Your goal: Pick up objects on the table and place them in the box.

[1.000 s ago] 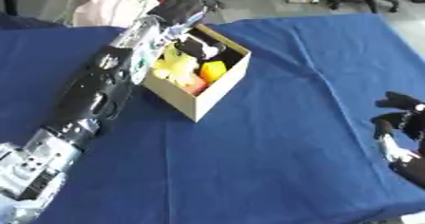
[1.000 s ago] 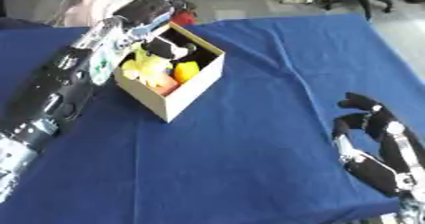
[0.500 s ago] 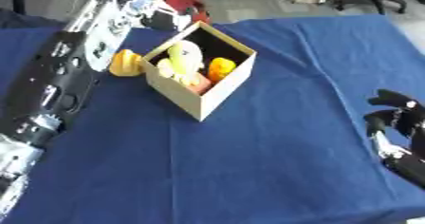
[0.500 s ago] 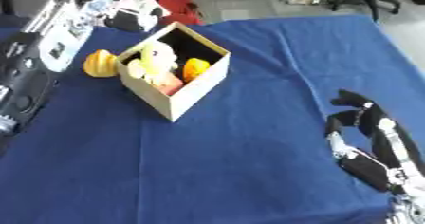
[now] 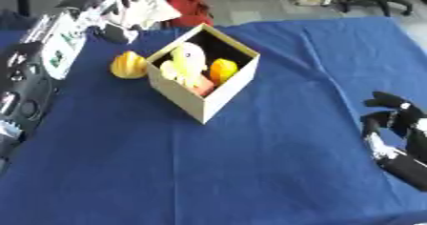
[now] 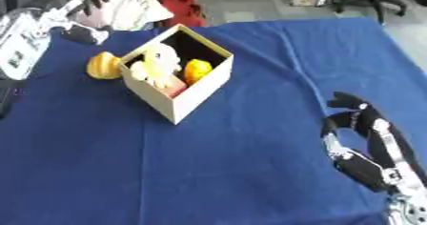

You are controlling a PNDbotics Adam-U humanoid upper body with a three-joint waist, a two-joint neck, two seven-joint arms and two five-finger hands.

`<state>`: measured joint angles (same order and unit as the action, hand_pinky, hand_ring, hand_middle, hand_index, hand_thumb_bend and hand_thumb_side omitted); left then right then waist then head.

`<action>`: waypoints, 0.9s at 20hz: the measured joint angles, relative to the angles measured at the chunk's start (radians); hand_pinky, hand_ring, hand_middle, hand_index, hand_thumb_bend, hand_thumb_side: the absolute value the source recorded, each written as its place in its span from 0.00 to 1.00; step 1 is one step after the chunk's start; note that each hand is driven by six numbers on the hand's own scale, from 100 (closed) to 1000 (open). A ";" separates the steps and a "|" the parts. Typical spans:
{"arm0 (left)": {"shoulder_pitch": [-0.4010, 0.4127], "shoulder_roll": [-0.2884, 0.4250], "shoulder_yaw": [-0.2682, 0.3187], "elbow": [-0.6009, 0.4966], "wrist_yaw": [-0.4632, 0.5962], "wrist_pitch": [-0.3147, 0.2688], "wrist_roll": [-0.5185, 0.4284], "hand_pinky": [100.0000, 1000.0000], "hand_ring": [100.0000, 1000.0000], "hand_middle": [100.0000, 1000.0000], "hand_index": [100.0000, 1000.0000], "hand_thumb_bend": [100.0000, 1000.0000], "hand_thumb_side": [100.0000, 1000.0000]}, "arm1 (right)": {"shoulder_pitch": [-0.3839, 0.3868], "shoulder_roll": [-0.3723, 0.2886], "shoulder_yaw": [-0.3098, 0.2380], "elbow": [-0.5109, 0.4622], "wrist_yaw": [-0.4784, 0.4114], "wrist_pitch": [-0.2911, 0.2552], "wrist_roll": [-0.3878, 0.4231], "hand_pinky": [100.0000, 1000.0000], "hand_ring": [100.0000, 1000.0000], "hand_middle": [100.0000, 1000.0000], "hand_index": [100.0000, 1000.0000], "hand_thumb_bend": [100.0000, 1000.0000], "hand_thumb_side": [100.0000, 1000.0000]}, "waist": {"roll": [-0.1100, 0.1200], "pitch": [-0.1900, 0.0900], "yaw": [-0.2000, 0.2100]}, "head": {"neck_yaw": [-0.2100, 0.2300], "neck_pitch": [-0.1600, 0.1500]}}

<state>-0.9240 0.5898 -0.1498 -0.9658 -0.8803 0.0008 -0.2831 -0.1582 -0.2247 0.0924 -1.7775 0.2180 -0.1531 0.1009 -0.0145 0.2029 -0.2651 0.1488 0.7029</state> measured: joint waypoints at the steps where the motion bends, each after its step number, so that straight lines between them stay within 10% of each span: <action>1: 0.000 -0.001 0.002 0.017 -0.008 -0.005 -0.010 0.73 0.58 0.65 0.82 0.23 0.15 | 0.000 0.000 0.000 0.002 0.000 0.000 0.000 0.66 0.64 0.72 0.87 0.00 0.23 | 0.000 0.000 0.000 | -0.001 0.000; 18: 0.026 -0.042 0.014 0.146 -0.113 -0.047 -0.065 0.70 0.52 0.59 0.77 0.24 0.03 | 0.001 0.000 0.000 0.008 -0.001 0.000 -0.001 0.66 0.64 0.72 0.87 0.00 0.24 | 0.000 0.000 -0.002 | -0.002 0.000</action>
<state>-0.8979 0.5479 -0.1362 -0.8202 -0.9932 -0.0464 -0.3483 -0.1575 -0.2251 0.0920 -1.7695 0.2170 -0.1529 0.1004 -0.0149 0.2029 -0.2674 0.1471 0.7031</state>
